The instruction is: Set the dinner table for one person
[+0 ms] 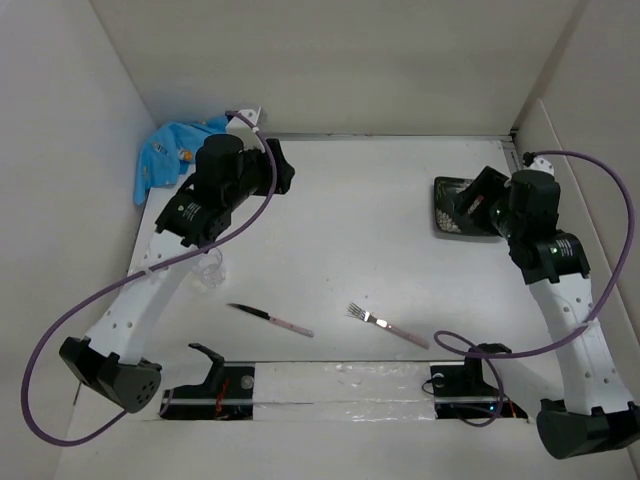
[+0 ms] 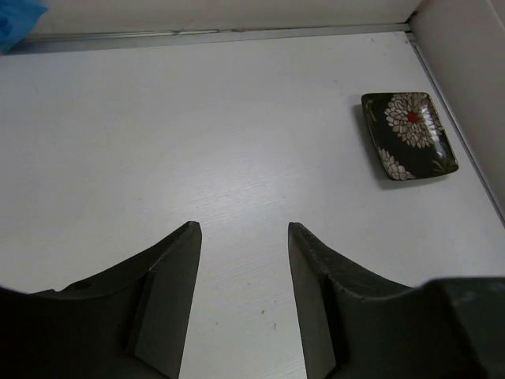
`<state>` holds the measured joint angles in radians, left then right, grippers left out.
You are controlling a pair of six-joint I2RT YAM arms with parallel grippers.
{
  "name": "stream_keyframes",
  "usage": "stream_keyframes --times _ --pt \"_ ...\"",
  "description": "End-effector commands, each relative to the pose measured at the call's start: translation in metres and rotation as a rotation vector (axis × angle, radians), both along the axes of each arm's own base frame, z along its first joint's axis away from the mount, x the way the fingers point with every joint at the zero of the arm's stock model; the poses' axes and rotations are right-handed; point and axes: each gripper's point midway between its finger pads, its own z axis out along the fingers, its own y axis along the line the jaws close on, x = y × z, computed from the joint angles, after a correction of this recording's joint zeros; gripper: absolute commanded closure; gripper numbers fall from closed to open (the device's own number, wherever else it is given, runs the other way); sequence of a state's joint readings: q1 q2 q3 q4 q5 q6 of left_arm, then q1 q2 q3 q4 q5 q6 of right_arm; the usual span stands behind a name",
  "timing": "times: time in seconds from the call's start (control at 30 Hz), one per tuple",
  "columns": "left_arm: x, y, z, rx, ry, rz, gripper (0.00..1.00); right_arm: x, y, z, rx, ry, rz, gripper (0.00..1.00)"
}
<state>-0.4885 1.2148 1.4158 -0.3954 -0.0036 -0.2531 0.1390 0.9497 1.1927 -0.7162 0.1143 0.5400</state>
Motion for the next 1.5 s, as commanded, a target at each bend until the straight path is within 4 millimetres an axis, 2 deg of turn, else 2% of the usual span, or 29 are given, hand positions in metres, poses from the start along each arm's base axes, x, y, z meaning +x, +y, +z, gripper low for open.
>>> stream_keyframes --times 0.0,0.07,0.17,0.2,0.23,0.27,0.3,0.33,0.37,0.47,0.53,0.6,0.67,0.7,0.77,0.8,0.87,0.9,1.03,1.1,1.13,1.17,1.23,1.27,1.33,1.37,1.4,1.43,1.47 --pt "0.0 -0.016 0.012 -0.058 -0.016 -0.078 0.55 0.011 -0.02 -0.002 -0.014 -0.023 -0.082 0.21" --pt "-0.004 -0.02 0.013 -0.07 -0.023 -0.108 0.56 0.022 -0.03 -0.009 -0.005 0.001 -0.129 0.24" --pt "-0.015 -0.033 -0.004 -0.101 0.014 -0.191 0.61 0.039 -0.043 -0.017 0.014 0.02 -0.175 0.87" --pt "-0.02 -0.038 -0.006 -0.115 0.025 -0.227 0.64 0.045 -0.055 -0.016 0.014 0.012 -0.217 1.0" --pt "-0.024 -0.041 -0.008 -0.125 0.029 -0.245 0.68 0.05 -0.062 -0.019 0.018 0.016 -0.236 1.0" --pt "-0.031 -0.042 -0.013 -0.109 0.04 -0.253 0.86 0.062 -0.079 -0.028 0.054 0.033 -0.274 1.0" --pt "-0.031 -0.042 -0.013 -0.109 0.04 -0.253 0.86 0.062 -0.079 -0.028 0.055 0.033 -0.274 1.0" --pt "-0.033 -0.04 -0.016 -0.099 0.041 -0.25 1.0 0.066 -0.083 -0.028 0.087 0.035 -0.292 1.0" --pt "-0.035 -0.039 -0.023 -0.097 0.05 -0.249 1.0 0.069 -0.085 -0.033 0.11 0.062 -0.294 1.0" --pt "-0.034 -0.025 -0.021 -0.085 0.025 -0.176 1.0 0.069 -0.071 -0.017 0.161 0.015 -0.209 1.0" --pt "-0.027 -0.012 -0.018 -0.051 0.012 -0.101 1.0 0.066 -0.045 -0.005 0.191 -0.045 -0.085 1.0" --pt "-0.009 0.019 -0.01 -0.045 0.003 0.032 1.0 0.061 -0.012 0.001 0.237 -0.093 0.069 1.0" --pt "0.007 0.036 -0.004 -0.112 0.001 0.105 0.84 0.053 0.025 0.001 0.262 -0.08 0.174 1.0" --pt "0.024 0.058 -0.009 -0.14 0.015 0.174 0.79 0.049 0.039 0.002 0.259 -0.076 0.216 1.0" --pt "0.047 0.072 -0.012 -0.193 0.025 0.228 0.74 0.034 0.073 -0.001 0.241 -0.04 0.32 1.0" --pt "0.066 0.086 -0.03 -0.209 0.076 0.299 0.72 0.028 0.083 0.0 0.233 -0.038 0.351 1.0" --pt "0.09 0.104 -0.039 -0.255 0.103 0.379 0.67 0.007 0.107 0.0 0.201 -0.029 0.44 1.0" --pt "0.105 0.111 -0.058 -0.31 0.16 0.429 0.66 0.001 0.111 -0.001 0.184 -0.029 0.448 1.0" --pt "0.142 0.179 -0.079 -0.461 0.167 0.643 0.53 -0.031 0.126 -0.017 0.144 0.008 0.527 1.0" --pt "0.154 0.206 -0.098 -0.467 0.188 0.761 0.47 -0.047 0.135 -0.021 0.143 0.014 0.578 1.0" --pt "0.158 0.235 -0.113 -0.437 0.19 0.886 0.45 -0.055 0.14 -0.029 0.139 0.025 0.608 1.0" --pt "0.157 0.246 -0.11 -0.426 0.175 0.929 0.45 -0.056 0.14 -0.032 0.138 0.029 0.608 1.0" --pt "0.157 0.268 -0.14 -0.371 0.237 1.028 0.4 -0.062 0.148 -0.039 0.131 0.041 0.639 1.0" --pt "0.157 0.289 -0.143 -0.349 0.23 1.085 0.39 -0.063 0.151 -0.044 0.125 0.051 0.653 0.97" --pt "0.157 0.309 -0.172 -0.315 0.291 1.142 0.36 -0.066 0.157 -0.049 0.101 0.058 0.688 0.85" --pt "0.162 0.318 -0.17 -0.304 0.286 1.15 0.35 -0.065 0.158 -0.049 0.095 0.057 0.695 0.69" --pt "0.166 0.327 -0.192 -0.277 0.334 1.173 0.35 -0.067 0.163 -0.053 0.087 0.072 0.719 0.62" --pt "0.166 0.335 -0.2 -0.259 0.359 1.189 0.34 -0.066 0.163 -0.054 0.07 0.07 0.735 0.56" --pt "0.18 0.34 -0.189 -0.251 0.333 1.181 0.34 -0.067 0.166 -0.056 0.061 0.075 0.752 0.49"
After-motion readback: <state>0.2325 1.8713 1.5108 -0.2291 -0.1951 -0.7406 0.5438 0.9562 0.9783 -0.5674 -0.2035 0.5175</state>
